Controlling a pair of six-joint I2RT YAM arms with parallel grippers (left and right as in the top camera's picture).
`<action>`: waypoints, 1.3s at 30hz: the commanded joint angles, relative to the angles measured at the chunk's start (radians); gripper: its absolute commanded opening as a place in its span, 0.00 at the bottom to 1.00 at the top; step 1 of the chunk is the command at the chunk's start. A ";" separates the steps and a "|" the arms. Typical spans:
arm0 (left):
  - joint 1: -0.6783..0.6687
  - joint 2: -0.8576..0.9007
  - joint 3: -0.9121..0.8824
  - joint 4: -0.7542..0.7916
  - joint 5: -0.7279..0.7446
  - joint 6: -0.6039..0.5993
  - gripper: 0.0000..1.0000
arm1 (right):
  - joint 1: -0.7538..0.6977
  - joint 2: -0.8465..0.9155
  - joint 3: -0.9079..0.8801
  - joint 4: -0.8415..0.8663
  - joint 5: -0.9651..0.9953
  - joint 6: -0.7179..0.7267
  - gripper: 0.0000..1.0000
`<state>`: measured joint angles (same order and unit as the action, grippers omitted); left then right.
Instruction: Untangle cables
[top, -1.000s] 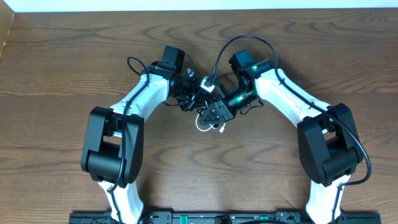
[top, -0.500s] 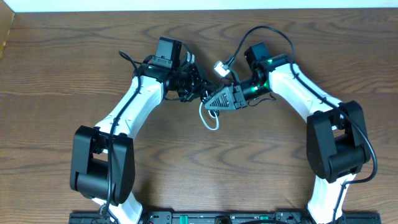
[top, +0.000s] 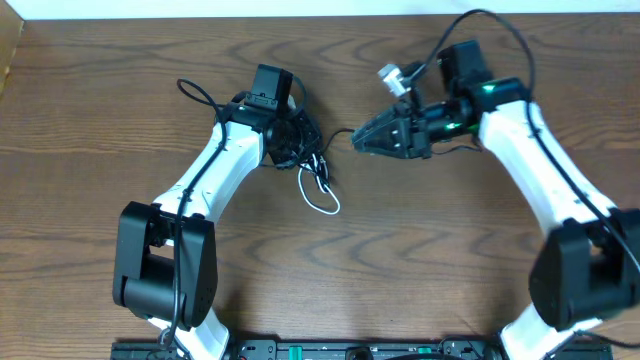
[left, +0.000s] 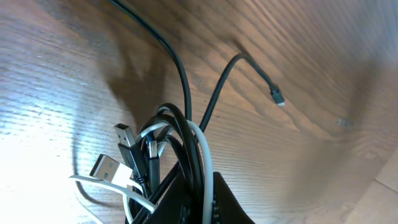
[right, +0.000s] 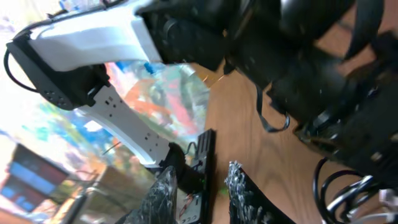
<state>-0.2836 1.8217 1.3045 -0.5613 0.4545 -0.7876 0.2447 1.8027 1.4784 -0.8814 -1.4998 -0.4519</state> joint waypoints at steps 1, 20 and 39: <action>-0.001 -0.005 0.016 -0.016 -0.006 -0.029 0.07 | -0.003 -0.026 0.015 -0.006 0.152 0.011 0.38; -0.004 -0.005 0.016 -0.037 0.253 -0.089 0.07 | 0.270 -0.022 0.012 -0.008 0.847 0.153 0.56; -0.004 -0.005 0.016 -0.037 0.279 -0.153 0.07 | 0.346 0.033 0.003 0.010 0.836 0.193 0.31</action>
<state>-0.2844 1.8217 1.3048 -0.5953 0.7094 -0.9024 0.5705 1.8263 1.4815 -0.8768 -0.6571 -0.2703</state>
